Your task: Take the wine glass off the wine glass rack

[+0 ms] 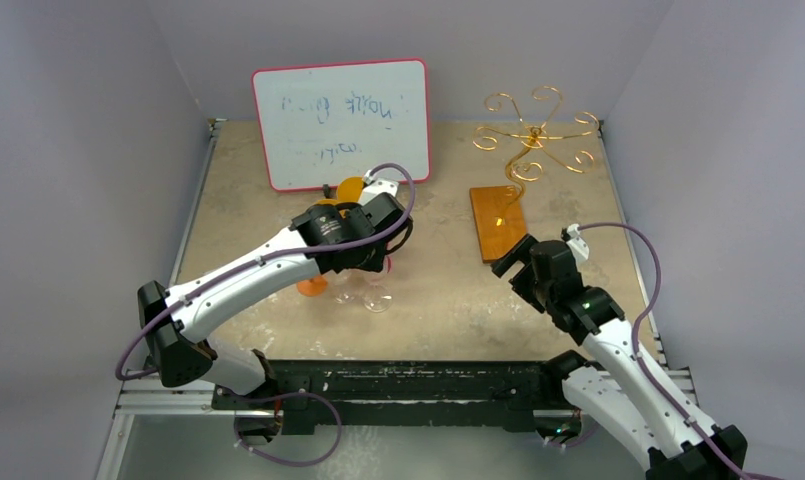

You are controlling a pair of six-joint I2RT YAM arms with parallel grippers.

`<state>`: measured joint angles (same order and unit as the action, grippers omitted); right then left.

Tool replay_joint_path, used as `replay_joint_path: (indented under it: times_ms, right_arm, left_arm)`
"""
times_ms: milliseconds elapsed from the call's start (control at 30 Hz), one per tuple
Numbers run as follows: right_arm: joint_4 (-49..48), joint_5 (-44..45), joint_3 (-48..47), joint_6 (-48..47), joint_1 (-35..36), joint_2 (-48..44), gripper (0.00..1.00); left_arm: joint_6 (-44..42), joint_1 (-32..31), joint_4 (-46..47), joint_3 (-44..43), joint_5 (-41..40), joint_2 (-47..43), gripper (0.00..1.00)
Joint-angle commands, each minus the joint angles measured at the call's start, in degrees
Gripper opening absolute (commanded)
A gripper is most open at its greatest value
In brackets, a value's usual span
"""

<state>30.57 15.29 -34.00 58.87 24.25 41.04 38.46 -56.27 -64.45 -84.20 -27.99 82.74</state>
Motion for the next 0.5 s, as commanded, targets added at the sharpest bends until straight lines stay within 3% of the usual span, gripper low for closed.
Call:
replay_joint_path:
  times_ms: [0, 467]
  right_arm:
    - [-0.4, 0.4, -2.0, -0.7, -0.2, 0.0, 0.95]
    - [-0.7, 7.0, -2.9, -3.4, -0.2, 0.2, 0.96]
  left_arm:
    - [0.7, 0.1, 0.6, -3.5, -2.3, -2.4, 0.38]
    - [1.5, 0.1, 5.1, -3.8, -13.5, -11.7, 0.53]
